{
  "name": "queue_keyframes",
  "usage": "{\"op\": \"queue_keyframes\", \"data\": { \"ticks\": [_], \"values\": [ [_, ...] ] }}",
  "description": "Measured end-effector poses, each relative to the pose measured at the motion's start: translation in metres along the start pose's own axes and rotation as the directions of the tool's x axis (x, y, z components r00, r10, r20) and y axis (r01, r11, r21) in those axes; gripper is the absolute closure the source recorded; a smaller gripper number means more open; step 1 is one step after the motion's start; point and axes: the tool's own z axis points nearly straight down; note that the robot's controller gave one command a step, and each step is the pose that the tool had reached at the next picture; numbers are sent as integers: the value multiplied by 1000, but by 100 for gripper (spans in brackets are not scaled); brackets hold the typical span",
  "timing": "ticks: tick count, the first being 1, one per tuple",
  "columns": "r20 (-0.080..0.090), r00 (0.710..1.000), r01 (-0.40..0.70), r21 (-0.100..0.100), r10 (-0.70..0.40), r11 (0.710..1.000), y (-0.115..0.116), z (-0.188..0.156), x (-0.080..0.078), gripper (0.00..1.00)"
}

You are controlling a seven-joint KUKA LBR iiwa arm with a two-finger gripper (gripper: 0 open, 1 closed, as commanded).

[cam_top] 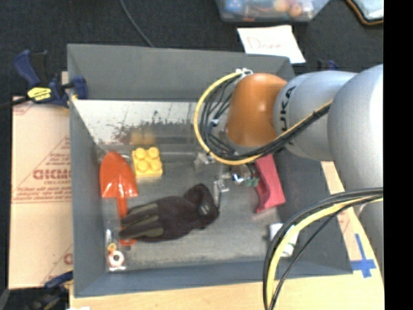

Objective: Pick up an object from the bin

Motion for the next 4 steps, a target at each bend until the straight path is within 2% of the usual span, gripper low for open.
{"op": "queue_keyframes", "data": {
  "ticks": [1,2,3,4],
  "values": [
    [11,987,162,10,-162,987,-19,-85,-5,0],
    [-8,940,341,-3,-341,940,89,-32,85,0],
    [18,943,333,17,-333,943,22,-4,20,0],
    [0,977,213,-4,-213,977,79,-5,47,100]
  ]
}}
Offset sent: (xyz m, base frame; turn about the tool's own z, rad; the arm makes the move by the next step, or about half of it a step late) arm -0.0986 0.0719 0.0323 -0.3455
